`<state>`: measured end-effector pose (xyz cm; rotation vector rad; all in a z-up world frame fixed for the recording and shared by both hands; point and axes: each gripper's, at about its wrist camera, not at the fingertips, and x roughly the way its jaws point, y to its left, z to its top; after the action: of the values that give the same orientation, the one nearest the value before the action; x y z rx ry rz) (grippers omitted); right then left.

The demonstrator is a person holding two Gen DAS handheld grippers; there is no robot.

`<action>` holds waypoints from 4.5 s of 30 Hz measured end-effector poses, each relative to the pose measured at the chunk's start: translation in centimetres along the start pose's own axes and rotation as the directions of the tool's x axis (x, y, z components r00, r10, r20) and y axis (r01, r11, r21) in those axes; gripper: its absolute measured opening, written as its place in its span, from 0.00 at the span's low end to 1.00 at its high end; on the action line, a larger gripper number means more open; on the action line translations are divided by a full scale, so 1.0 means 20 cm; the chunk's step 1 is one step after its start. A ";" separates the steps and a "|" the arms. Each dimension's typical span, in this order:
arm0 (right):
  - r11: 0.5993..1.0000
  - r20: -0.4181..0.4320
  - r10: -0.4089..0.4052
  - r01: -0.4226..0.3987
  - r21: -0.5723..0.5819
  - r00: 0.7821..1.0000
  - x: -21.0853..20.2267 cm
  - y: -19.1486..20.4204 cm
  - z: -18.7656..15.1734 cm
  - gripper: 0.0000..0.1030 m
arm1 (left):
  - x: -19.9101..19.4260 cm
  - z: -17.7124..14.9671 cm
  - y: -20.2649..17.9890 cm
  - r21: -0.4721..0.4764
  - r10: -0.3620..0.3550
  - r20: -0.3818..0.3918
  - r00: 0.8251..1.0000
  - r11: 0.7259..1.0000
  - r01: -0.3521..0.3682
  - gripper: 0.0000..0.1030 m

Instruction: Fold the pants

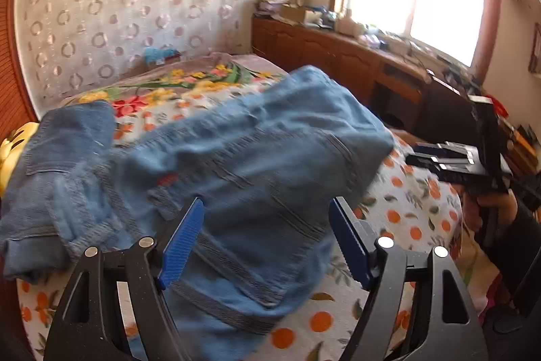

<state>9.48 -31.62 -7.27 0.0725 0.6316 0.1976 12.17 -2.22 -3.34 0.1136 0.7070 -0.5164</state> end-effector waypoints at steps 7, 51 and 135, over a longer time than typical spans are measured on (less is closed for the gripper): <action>0.999 -0.019 0.045 -0.045 -0.011 0.999 0.03 0.04 0.03 0.56 | 0.13 -0.12 -0.21 0.089 -0.038 -0.088 0.995 0.995 0.046 0.72; 0.944 0.063 0.316 -0.308 -0.120 0.947 -0.19 -0.06 0.45 0.01 | -0.24 0.13 -0.05 0.039 0.024 0.033 0.999 0.999 -0.026 0.04; 0.999 -0.023 -0.027 0.026 -0.039 0.999 0.36 -0.44 0.88 0.37 | -0.06 -0.11 0.70 -0.268 0.231 0.010 0.973 0.938 -0.220 0.42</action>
<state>26.99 -38.92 1.68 0.0246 0.6519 0.1850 16.83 11.07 -5.27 -0.0671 0.7062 -0.2001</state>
